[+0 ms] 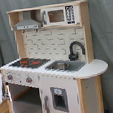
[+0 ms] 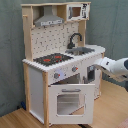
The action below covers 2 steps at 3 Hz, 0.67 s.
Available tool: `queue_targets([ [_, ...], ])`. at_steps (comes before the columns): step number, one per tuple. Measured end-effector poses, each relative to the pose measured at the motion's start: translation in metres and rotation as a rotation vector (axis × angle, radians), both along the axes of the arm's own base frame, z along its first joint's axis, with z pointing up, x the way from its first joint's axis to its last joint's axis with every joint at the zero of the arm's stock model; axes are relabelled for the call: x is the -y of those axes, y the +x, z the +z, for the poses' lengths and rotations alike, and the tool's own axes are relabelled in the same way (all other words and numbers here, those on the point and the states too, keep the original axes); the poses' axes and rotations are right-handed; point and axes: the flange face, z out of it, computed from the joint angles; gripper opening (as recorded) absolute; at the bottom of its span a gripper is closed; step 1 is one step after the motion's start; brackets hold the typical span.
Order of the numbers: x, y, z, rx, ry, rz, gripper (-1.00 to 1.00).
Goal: Play with the kitchen
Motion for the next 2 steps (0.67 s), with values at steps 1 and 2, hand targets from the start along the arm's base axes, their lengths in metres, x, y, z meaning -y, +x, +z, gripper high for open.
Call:
queue_targets([
  [1, 0.002, 0.018, 0.005, -0.057, 0.038, 0.034, 1.0],
  [2, 0.002, 0.037, -0.005, -0.124, 0.075, 0.055, 1.0],
])
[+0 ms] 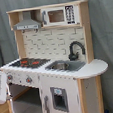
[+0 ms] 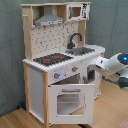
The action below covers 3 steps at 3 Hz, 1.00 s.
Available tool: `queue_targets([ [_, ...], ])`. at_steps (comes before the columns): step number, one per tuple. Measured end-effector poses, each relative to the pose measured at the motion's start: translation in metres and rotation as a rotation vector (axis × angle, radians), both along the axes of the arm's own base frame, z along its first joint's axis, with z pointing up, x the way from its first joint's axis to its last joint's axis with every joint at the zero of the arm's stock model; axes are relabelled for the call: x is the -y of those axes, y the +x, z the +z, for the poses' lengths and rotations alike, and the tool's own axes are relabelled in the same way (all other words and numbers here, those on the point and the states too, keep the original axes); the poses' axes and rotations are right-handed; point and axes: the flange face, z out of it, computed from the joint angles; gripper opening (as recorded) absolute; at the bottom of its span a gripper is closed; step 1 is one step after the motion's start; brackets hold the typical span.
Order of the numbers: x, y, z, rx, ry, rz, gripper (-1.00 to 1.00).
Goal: Play with the kitchen
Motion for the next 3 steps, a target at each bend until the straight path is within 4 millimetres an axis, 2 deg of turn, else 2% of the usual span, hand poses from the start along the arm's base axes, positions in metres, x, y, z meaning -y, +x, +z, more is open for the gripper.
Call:
queue_targets([
  [3, 0.004, 0.043, -0.036, -0.145, 0.087, 0.038, 1.0],
])
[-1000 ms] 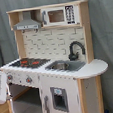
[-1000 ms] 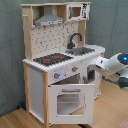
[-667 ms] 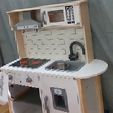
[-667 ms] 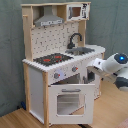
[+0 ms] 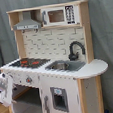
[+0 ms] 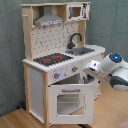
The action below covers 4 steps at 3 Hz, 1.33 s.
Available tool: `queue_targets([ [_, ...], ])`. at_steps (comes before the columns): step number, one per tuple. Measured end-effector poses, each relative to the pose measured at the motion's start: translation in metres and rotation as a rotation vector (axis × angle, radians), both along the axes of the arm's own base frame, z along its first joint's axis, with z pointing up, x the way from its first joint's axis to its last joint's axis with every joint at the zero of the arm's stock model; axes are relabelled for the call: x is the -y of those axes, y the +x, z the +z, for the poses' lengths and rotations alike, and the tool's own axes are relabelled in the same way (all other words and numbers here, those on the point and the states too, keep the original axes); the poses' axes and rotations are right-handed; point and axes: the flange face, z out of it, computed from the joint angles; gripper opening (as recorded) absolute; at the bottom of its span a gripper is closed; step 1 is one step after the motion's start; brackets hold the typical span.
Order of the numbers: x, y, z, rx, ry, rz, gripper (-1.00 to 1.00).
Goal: Play with the kitchen
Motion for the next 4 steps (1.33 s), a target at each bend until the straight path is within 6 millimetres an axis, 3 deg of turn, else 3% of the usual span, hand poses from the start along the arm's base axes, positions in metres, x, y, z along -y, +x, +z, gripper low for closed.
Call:
queue_targets([
  [4, 0.016, 0.036, -0.012, -0.167, 0.118, 0.114, 1.0],
])
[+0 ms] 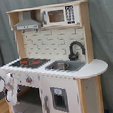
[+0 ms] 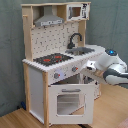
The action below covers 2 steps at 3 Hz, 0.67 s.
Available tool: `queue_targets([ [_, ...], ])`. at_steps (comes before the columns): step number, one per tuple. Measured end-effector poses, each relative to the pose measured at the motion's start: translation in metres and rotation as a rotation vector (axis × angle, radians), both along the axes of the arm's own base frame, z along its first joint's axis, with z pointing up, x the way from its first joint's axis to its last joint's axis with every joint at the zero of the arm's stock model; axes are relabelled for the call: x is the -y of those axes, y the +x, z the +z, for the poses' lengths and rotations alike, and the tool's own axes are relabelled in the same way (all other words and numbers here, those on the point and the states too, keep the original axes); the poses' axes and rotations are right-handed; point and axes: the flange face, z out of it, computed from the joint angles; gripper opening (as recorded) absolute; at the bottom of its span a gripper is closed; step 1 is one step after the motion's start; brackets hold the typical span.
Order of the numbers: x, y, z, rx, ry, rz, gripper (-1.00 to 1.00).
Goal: Play with the kitchen
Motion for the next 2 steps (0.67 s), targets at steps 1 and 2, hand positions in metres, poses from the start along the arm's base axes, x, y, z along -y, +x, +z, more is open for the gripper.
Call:
queue_targets([
  [1, 0.0043, 0.0029, -0.0081, -0.057, 0.012, 0.049, 1.0],
  [2, 0.0123, 0.008, -0.0164, -0.104, 0.011, 0.101, 1.0],
])
